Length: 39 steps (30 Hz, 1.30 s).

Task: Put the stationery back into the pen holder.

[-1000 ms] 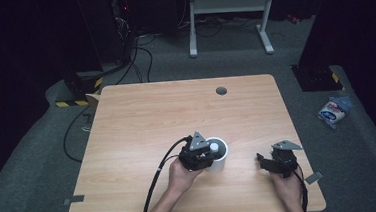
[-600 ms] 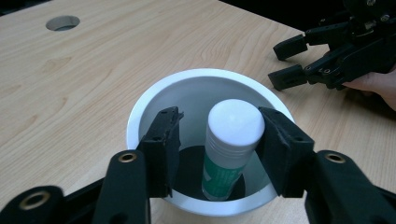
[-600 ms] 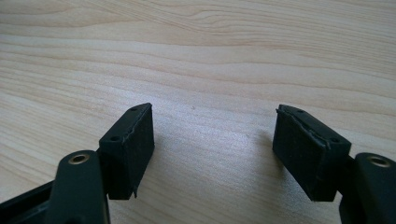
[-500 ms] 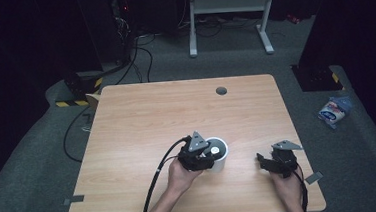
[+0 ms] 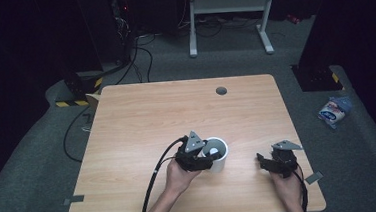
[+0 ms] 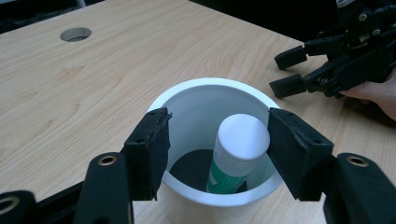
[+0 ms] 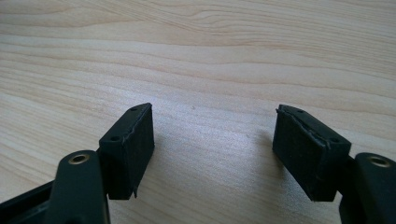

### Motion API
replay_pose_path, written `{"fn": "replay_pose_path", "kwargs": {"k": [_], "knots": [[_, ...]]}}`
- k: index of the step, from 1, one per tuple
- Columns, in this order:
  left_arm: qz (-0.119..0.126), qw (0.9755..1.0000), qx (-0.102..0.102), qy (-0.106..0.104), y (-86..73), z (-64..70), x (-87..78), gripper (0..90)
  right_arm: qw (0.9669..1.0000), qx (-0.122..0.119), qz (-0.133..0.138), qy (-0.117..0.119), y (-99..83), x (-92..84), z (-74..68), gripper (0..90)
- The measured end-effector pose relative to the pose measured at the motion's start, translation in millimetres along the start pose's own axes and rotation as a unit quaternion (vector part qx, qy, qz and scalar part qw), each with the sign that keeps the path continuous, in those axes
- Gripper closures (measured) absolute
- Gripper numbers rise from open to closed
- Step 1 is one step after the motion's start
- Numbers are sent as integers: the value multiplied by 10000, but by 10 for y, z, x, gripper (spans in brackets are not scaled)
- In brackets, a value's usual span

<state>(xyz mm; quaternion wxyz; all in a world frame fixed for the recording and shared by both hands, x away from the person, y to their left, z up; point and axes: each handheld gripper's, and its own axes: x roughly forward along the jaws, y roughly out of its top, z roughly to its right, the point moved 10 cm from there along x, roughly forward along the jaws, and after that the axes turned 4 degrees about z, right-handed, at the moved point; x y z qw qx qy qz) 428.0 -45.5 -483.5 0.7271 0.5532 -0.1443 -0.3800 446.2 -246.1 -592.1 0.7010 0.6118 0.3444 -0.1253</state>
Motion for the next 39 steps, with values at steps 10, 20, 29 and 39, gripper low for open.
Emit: {"fn": "replay_pose_path", "kwargs": {"k": [10, 20, 29, 39], "knots": [[100, 9999, -17, 20, 62, -27, -53, 396, 10000, 1, 0, 0, 0, 0, 0, 292], [217, 9997, -104, 33, 128, -51, -116, 392, 10000, 1, 0, 0, 0, 0, 0, 292], [295, 9995, -101, 85, 195, -108, -192, 392, 10000, 0, 0, 0, 0, 0, 0, 292], [350, 9992, -119, 163, 256, -203, -284, 392, 10000, 1, 0, 0, 0, 0, 0, 292]]}}
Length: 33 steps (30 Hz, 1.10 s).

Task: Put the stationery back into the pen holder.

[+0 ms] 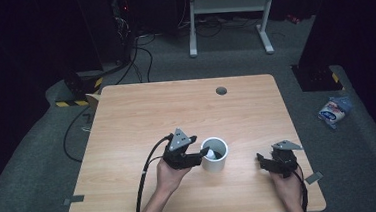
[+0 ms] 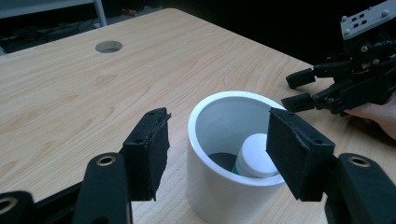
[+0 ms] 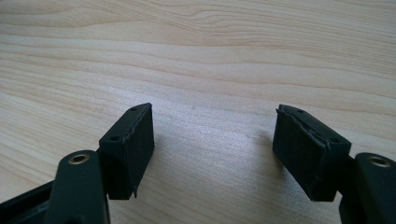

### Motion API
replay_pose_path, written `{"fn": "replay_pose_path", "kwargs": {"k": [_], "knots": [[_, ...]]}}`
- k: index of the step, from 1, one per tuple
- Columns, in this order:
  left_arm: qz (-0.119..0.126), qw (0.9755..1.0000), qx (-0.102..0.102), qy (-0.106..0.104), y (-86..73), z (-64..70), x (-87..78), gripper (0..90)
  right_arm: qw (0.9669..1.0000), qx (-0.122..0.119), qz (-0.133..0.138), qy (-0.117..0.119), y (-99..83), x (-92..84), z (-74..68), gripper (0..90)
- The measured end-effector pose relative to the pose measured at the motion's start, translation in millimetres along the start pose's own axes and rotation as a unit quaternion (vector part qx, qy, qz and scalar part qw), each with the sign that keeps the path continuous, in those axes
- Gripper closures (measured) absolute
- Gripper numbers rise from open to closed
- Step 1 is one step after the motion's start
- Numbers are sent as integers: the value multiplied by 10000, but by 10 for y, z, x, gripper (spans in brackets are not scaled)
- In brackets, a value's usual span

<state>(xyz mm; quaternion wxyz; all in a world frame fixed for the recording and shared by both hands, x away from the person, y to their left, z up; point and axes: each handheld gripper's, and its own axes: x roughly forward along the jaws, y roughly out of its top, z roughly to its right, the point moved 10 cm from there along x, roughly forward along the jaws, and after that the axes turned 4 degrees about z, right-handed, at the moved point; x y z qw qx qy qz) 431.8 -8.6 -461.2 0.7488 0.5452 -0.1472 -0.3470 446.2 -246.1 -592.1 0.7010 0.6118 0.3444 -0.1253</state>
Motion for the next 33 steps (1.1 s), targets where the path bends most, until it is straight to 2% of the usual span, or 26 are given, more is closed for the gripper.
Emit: {"fn": "replay_pose_path", "kwargs": {"k": [3, 4, 8, 13, 17, 19, 23, 24, 25, 30, 32, 33], "knots": [[125, 9999, -93, 42, 46, -20, -24, 392, 10000, 0, 0, 1, 0, 0, 0, 292], [110, 9999, -46, 54, 52, -39, -41, 392, 10000, 0, 0, 1, 0, 0, 0, 292], [183, 9997, -86, 120, 83, -76, -74, 392, 10000, 1, -1, 1, 0, 0, 0, 292], [158, 9997, 17, 203, 101, -153, -135, 390, 10000, 1, 0, 2, 0, 0, -1, 292], [263, 9993, -83, 242, 143, -181, -168, 390, 10000, 0, 0, 0, 0, 0, 0, 292], [241, 9994, -23, 264, 153, -214, -194, 390, 10000, 1, 0, 0, 0, 0, 0, 292], [326, 9989, -113, 303, 177, -249, -224, 390, 10000, 1, -1, 0, 0, 0, 0, 292], [265, 9992, -10, 312, 169, -274, -244, 390, 10000, 0, 0, 0, 0, 0, 0, 292], [349, 9988, -136, 326, 184, -270, -243, 390, 10000, 0, 0, 0, 0, 0, 0, 292], [330, 9987, -93, 375, 191, -334, -299, 390, 10000, 2, -1, 0, 0, 0, -1, 292], [388, 9983, -164, 397, 204, -346, -310, 390, 10000, 0, -1, 0, 0, 0, 0, 292], [350, 9985, -113, 409, 201, -363, -325, 391, 10000, 0, -1, 0, 0, 0, 0, 292]]}}
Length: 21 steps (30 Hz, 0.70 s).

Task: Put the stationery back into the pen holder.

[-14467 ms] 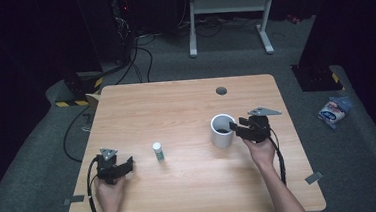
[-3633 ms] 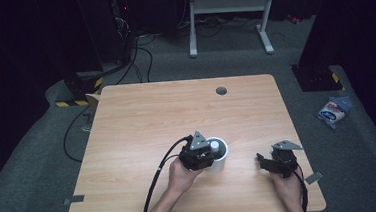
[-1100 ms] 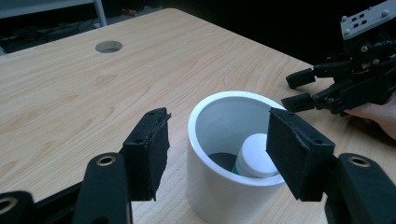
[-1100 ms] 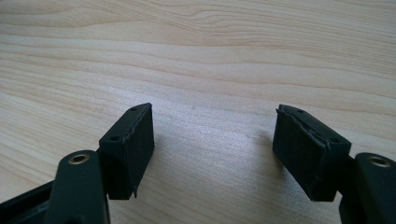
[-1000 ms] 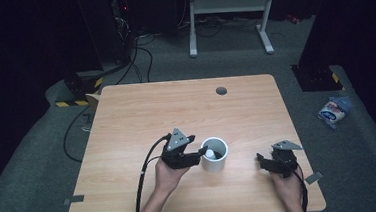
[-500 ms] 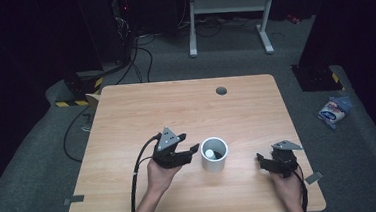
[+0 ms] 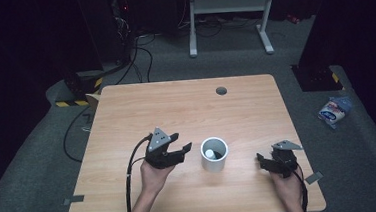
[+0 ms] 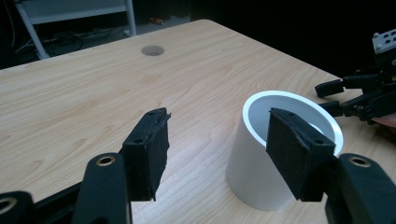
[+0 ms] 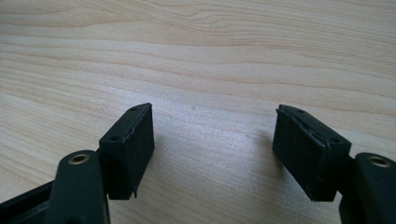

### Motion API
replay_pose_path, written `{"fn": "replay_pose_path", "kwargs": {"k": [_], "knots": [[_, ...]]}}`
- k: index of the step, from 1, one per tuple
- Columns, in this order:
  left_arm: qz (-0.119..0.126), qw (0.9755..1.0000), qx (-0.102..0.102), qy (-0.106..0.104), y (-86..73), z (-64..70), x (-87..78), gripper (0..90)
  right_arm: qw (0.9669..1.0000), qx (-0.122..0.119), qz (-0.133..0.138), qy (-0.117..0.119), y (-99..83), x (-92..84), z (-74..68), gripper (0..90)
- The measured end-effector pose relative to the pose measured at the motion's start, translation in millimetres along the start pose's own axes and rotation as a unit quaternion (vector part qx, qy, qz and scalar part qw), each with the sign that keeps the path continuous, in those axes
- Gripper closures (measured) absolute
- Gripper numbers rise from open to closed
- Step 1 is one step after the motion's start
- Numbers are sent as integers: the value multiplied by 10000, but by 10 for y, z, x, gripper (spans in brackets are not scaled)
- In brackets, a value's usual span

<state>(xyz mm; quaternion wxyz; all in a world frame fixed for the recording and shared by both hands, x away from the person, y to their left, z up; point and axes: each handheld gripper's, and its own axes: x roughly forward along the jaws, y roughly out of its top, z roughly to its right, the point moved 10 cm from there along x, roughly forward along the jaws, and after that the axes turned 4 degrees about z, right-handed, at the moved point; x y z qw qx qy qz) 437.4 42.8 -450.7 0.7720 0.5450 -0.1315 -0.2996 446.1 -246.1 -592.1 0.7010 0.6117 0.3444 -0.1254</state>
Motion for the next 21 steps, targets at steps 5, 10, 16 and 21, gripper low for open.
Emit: {"fn": "replay_pose_path", "kwargs": {"k": [5, 10, 16, 21], "knots": [[62, 10000, -28, 45, 35, -44, -37, 391, 10000, 0, 0, 0, 0, 0, 0, 292], [62, 9999, 14, 106, 62, -109, -80, 392, 10000, 1, 0, 0, 0, 0, 0, 292], [124, 9997, -67, 186, 108, -182, -120, 395, 10000, 1, 0, 0, 0, 0, 0, 292], [169, 9995, -102, 253, 137, -245, -162, 401, 10000, 1, -1, 2, 0, 0, 0, 292]]}}
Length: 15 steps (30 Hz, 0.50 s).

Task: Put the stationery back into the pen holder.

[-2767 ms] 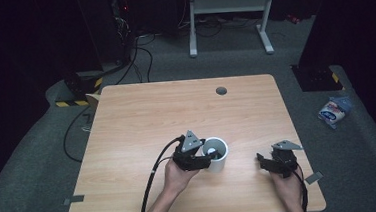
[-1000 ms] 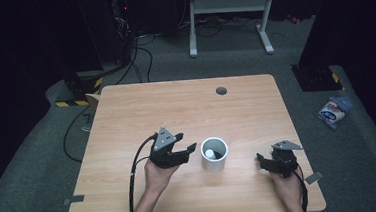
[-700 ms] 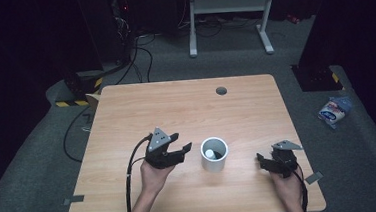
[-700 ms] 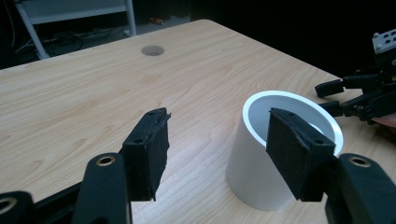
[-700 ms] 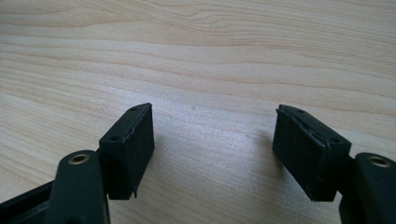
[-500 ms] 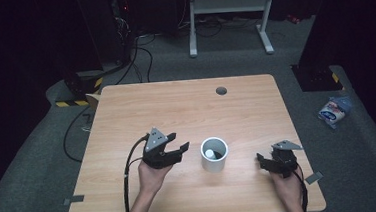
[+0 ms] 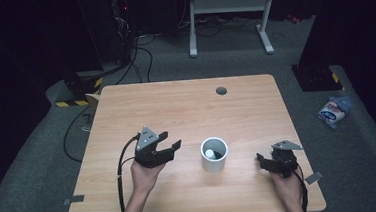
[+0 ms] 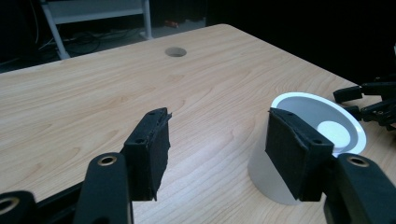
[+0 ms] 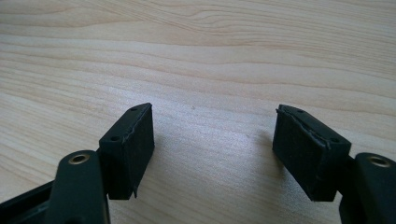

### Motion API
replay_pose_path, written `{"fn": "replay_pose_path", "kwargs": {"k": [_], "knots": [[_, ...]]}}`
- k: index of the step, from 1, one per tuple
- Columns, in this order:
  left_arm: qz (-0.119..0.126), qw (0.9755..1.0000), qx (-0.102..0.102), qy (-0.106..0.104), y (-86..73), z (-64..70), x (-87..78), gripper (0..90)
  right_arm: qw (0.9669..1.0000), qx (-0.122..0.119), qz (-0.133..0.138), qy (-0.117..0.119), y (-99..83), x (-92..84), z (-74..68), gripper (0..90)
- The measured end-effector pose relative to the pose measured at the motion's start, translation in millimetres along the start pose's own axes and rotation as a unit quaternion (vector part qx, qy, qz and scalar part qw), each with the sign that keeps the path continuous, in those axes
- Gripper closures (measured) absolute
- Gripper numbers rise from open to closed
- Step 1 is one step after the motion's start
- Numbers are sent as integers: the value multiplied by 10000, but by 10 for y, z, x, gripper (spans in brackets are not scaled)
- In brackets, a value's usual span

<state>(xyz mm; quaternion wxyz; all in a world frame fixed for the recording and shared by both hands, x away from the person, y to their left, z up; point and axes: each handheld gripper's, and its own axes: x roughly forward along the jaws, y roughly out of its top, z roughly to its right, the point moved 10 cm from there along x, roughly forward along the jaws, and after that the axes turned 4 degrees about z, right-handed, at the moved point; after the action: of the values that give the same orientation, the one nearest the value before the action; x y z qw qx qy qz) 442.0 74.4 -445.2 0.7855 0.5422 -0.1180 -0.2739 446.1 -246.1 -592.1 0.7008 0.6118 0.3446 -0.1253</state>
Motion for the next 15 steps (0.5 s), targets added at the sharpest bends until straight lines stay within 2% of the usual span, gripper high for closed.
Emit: {"fn": "replay_pose_path", "kwargs": {"k": [2, 7, 9, 10, 11, 15], "knots": [[32, 10000, -45, 29, 15, -22, -15, 401, 10000, -1, 1, -3, 0, 0, 0, 292], [8, 9999, 12, 102, 34, -109, -62, 402, 10000, -1, 0, 0, 0, 0, 0, 292], [75, 9998, -114, 144, 49, -132, -76, 401, 10000, -1, 0, -3, 0, 0, 1, 292], [45, 9998, -76, 155, 47, -159, -94, 402, 10000, -2, 1, -3, 0, 0, 1, 292], [100, 9997, -141, 184, 58, -176, -100, 403, 10000, -1, 1, -2, 0, 0, 0, 292], [99, 9995, -148, 262, 71, -271, -148, 403, 10000, -3, 2, -2, 0, 1, 1, 292]]}}
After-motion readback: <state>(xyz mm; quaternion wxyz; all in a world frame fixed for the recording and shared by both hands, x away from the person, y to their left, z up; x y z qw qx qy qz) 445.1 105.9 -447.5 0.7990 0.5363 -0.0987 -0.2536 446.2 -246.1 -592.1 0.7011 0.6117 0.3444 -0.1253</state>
